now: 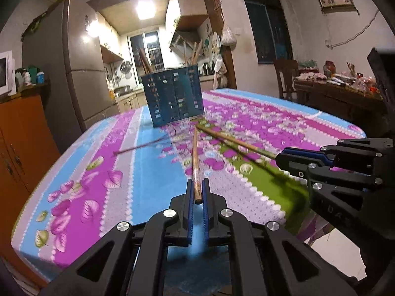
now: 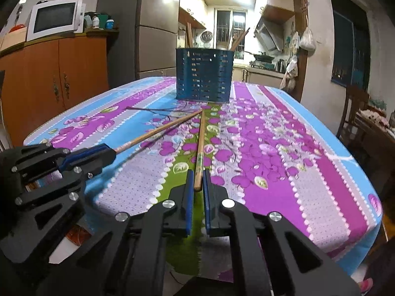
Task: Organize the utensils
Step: 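Close the right tool on a chopstick while the left tool closes on another, then lift the right tool's chopstick toward the holder while the left carries its own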
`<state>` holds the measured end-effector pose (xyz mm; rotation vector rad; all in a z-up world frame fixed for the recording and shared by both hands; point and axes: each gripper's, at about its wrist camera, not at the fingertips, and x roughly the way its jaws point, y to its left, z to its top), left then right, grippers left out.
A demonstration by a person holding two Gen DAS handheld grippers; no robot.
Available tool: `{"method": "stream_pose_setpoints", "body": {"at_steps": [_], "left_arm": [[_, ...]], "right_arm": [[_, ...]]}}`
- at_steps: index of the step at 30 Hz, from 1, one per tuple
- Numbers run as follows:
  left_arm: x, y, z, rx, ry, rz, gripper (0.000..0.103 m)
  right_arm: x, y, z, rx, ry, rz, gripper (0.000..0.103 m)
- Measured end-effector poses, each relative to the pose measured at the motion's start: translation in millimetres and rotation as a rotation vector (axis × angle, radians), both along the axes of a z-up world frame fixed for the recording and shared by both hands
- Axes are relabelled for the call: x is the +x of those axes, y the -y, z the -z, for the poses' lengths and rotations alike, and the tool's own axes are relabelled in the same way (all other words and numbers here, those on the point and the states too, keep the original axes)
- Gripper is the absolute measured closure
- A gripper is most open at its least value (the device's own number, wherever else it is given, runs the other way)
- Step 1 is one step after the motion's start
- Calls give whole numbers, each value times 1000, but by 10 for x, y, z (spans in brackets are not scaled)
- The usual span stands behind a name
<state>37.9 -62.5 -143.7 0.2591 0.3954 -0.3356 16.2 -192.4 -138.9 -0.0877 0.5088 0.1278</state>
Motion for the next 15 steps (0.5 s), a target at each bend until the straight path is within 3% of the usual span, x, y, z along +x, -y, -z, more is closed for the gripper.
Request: {"method": "stream_pose_setpoints", "body": {"at_steps": [15], "left_arm": [[-9, -112, -451, -71, 60, -13, 96]], "right_arm": [[-37, 0, -434, -17, 121, -12, 98]]}}
